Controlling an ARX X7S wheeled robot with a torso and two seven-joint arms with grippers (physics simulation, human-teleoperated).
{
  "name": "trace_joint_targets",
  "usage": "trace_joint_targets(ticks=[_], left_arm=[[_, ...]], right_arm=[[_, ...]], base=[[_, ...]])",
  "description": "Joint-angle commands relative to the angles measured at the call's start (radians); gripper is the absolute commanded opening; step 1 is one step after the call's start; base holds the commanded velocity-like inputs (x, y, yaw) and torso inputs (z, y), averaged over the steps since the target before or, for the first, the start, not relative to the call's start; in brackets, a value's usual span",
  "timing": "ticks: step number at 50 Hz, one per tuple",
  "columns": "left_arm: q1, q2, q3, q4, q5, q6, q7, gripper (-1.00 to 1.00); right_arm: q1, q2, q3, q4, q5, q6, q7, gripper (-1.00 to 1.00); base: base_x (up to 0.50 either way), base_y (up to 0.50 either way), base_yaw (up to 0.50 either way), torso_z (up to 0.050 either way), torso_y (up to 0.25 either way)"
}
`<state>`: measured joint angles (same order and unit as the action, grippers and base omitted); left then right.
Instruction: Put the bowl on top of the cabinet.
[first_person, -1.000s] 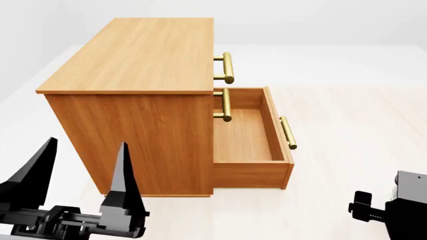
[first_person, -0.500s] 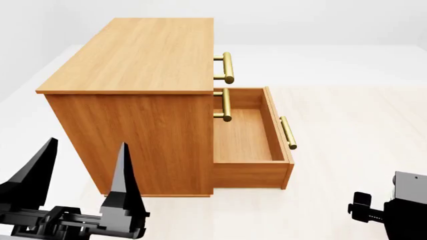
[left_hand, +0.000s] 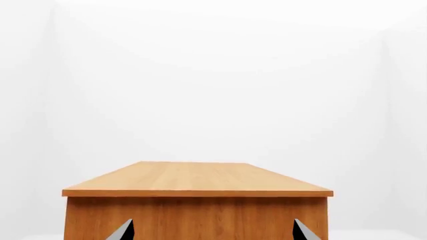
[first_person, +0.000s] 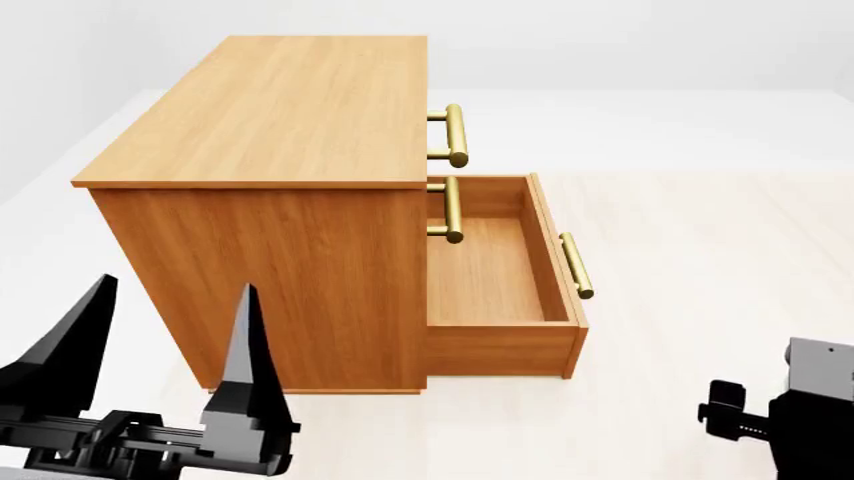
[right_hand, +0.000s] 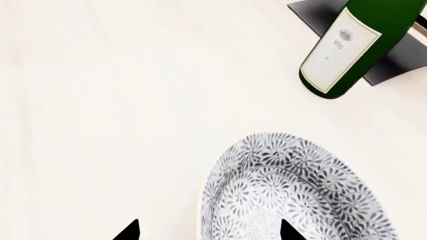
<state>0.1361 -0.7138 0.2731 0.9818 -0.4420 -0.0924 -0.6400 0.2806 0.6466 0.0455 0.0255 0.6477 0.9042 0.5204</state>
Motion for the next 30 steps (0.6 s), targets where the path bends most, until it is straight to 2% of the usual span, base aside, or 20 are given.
trace_joint_targets(ticks=[1,16,17,30], left_arm=[[-0.002,-0.004,0.005,0.001,0.000,0.000,-0.005,1.00],[0.004,-0.008,0.012,-0.005,0.010,0.014,-0.007,1.00],[0.002,-0.008,0.013,-0.003,0.008,0.011,-0.008,1.00],[-0.003,-0.014,0.014,0.000,0.001,0.008,-0.016,1.00]], right_arm=[[0.012,-0.007,-0.017,0.046,-0.015,-0.018,-0.011,1.00],[0.008,-0.012,-0.027,0.065,-0.024,-0.033,-0.018,1.00],[0.008,-0.013,-0.030,0.072,-0.028,-0.040,-0.021,-1.00],[-0.003,0.002,-0.009,-0.015,-0.007,-0.003,0.012,-1.00]], base=[[0.00,0.00,0.00,0.000,0.000],[0.00,0.00,0.00,0.000,0.000],[0.00,0.00,0.00,0.000,0.000],[0.00,0.00,0.00,0.000,0.000]])
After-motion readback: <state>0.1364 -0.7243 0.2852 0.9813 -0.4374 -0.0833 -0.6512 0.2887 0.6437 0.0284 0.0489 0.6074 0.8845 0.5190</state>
